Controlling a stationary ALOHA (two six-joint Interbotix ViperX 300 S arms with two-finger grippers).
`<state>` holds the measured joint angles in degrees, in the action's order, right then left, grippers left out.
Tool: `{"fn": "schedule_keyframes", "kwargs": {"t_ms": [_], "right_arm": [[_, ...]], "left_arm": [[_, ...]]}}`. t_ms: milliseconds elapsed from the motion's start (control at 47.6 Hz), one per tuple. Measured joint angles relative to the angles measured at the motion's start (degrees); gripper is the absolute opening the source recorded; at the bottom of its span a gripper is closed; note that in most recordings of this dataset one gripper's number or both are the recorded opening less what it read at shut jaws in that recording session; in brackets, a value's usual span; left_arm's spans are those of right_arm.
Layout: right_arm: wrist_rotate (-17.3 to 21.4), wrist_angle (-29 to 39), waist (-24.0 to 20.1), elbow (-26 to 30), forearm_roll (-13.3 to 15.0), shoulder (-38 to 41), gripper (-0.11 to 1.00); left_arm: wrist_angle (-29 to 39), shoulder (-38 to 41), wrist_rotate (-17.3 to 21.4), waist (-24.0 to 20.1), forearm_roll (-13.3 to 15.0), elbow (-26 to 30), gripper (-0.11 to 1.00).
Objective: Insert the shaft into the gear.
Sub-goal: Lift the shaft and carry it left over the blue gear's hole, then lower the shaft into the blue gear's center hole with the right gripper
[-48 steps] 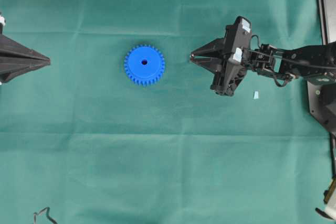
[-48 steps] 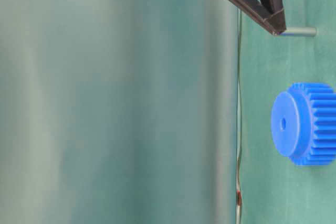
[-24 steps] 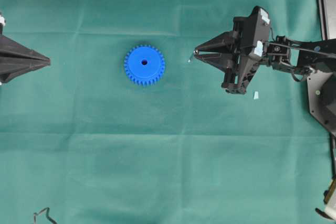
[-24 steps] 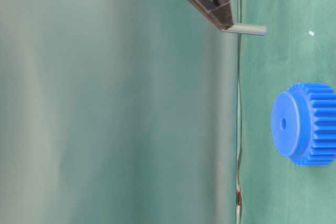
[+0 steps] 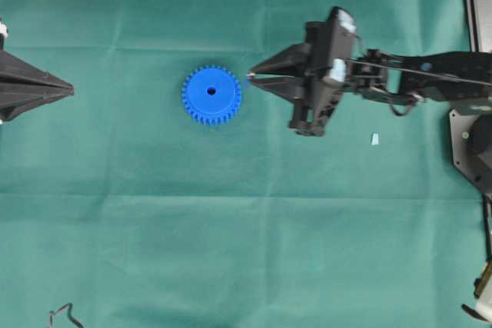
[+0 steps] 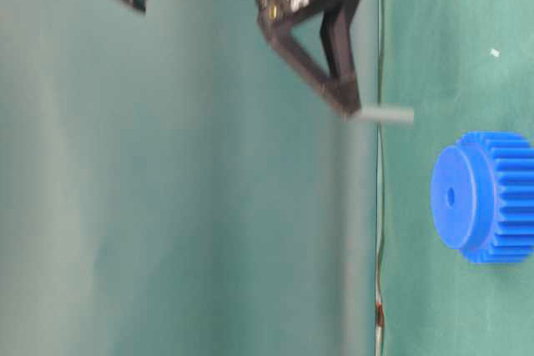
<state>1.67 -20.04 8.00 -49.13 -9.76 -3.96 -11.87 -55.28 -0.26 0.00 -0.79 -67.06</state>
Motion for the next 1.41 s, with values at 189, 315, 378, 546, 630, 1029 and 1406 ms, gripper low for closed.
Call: {"fn": "schedule_keyframes", "kwargs": {"t_ms": [189, 315, 378, 546, 630, 1029, 1406], "right_arm": [[0.0, 0.7, -0.35, 5.27, 1.58, 3.78, 0.17], [0.0, 0.88, -0.44, 7.38, 2.11, 5.27, 0.17], [0.0, 0.88, -0.44, 8.26, 2.2, 5.98, 0.17], [0.0, 0.79, -0.44, 9.14, 2.2, 7.21, 0.17], [0.0, 0.62, -0.44, 9.32, 2.2, 7.82, 0.17], [0.0, -1.49, -0.35, 9.58, 2.2, 11.6, 0.17], [0.09, -2.29, -0.35, 9.58, 2.11, 13.1, 0.17]], "left_arm": [[0.0, 0.0, 0.0, 0.0, 0.0, 0.0, 0.0], [0.0, 0.09, 0.0, -0.09, 0.0, 0.0, 0.0], [0.0, 0.0, 0.0, -0.09, 0.09, 0.0, 0.0], [0.0, 0.0, 0.0, 0.0, 0.09, 0.0, 0.0], [0.0, 0.0, 0.0, 0.0, 0.0, 0.0, 0.0], [-0.09, 0.0, 0.0, 0.0, 0.0, 0.0, 0.0], [-0.09, 0.0, 0.0, -0.09, 0.0, 0.0, 0.0]]}}
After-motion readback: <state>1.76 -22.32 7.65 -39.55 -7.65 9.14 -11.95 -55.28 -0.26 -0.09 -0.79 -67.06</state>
